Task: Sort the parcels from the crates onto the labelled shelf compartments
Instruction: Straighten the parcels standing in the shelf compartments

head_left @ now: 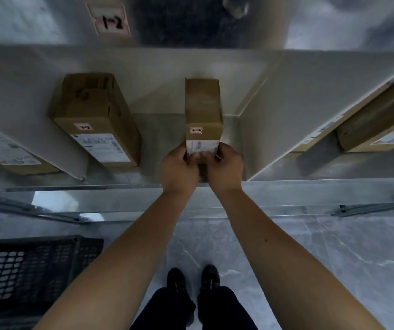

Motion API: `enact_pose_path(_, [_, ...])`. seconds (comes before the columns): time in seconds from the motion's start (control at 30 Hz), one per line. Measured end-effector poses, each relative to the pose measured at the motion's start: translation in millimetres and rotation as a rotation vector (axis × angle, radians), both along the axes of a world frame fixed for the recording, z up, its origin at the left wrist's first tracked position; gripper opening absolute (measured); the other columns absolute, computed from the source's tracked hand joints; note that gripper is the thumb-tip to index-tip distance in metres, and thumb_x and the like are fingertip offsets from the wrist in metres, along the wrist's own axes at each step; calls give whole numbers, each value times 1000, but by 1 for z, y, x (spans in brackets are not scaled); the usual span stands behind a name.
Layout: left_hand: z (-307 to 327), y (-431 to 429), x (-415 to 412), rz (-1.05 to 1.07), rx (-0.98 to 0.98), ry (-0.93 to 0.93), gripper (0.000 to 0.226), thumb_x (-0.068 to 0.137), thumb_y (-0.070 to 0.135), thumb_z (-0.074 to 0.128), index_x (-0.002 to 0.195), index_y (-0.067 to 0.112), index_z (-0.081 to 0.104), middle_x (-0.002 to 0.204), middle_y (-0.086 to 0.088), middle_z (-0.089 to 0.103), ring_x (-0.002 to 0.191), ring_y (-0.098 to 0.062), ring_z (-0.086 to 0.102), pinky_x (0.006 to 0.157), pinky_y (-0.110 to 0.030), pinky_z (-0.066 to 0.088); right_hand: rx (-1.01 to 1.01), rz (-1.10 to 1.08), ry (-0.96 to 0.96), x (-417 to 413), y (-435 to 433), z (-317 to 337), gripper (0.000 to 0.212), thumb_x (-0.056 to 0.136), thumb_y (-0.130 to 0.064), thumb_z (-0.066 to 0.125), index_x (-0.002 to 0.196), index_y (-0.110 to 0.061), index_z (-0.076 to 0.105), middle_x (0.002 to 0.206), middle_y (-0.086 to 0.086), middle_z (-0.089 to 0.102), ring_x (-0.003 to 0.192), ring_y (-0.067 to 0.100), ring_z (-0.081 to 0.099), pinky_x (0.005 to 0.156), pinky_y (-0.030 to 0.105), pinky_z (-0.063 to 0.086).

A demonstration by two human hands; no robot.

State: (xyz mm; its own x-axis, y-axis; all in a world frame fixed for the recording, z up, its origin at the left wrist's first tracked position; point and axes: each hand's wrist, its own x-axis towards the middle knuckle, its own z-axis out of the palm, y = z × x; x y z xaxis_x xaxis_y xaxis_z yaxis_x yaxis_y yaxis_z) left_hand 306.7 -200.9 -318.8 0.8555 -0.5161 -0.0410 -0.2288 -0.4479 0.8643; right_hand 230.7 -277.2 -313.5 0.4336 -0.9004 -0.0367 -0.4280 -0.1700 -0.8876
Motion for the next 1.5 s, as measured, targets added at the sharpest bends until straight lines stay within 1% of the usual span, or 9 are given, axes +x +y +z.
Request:
enact_pose_path(0.3, [-9, -20, 11, 41, -8, -81, 30, 98, 20, 67, 126, 23, 74, 128, 1, 74, 119, -22, 68, 99, -29, 55, -80, -4, -14, 16, -14, -7, 20, 92, -13, 68, 110, -13, 76, 103, 5, 78, 94, 21, 71, 85, 30, 57])
enact_pose_path(0.47, [-10, -24, 14, 51, 46, -112, 28, 101, 25, 66, 128, 21, 72, 133, 0, 72, 124, -25, 67, 98, -29, 53, -64, 7, -20, 19, -18, -9, 19, 94, -16, 68, 111, -15, 76, 103, 1, 77, 88, 14, 66, 77, 21, 51])
enact_pose_path(0.7, [10, -20, 5, 49, 58, -4, 34, 99, 21, 67, 133, 21, 68, 128, 1, 73, 117, -21, 68, 89, -16, 43, 140, 80, -89, 8, -20, 0, 41, 90, -15, 72, 130, -25, 70, 117, -7, 76, 107, 8, 70, 98, 36, 59])
enact_pose_path(0.83, [25, -10, 4, 45, 154, 92, 59, 99, 31, 68, 154, 27, 46, 123, 12, 63, 83, 0, 61, 58, 2, 41, 280, 72, -3, -12, -10, 14, 71, 91, -19, 75, 155, -24, 44, 146, -5, 61, 129, 12, 60, 102, 20, 46])
enact_pose_path(0.93, [30, 11, 5, 46, 238, 87, 66, 96, 50, 64, 156, 34, 41, 141, 3, 63, 115, -23, 66, 94, -30, 57, 236, 18, 62, -26, 3, 20, 25, 90, -11, 71, 107, -25, 57, 92, -13, 63, 84, 3, 61, 75, 22, 45])
enact_pose_path(1.0, [36, 29, 4, 75, 231, 108, 68, 97, 52, 65, 156, 31, 41, 151, -1, 57, 130, -29, 59, 108, -41, 51, 242, 39, 143, -24, 14, 18, 17, 89, -16, 72, 99, -18, 59, 91, -5, 62, 86, 16, 61, 74, 24, 41])
enact_pose_path(1.1, [40, 61, 5, 140, 176, 119, 60, 99, 42, 66, 153, 23, 48, 154, -3, 54, 137, -27, 53, 113, -37, 44, 220, 151, 169, -4, 38, 18, 19, 86, -22, 75, 101, -13, 68, 90, -3, 67, 84, 16, 62, 68, 20, 41])
enact_pose_path(1.27, [36, 114, 23, 195, 23, 142, 45, 102, 33, 65, 144, 21, 57, 142, 2, 61, 130, -19, 58, 110, -35, 46, 235, 207, 127, 36, 83, 32, 32, 90, -24, 75, 118, -12, 68, 101, -3, 63, 96, 14, 59, 83, 22, 40])
enact_pose_path(1.5, [37, 170, 65, 137, -87, 108, 54, 104, 25, 58, 156, 34, 43, 152, 10, 55, 136, -11, 53, 117, -35, 43, 223, 109, 99, 87, 145, 50, 53, 92, -32, 77, 137, -9, 62, 125, 3, 67, 117, 19, 64, 94, 23, 46])
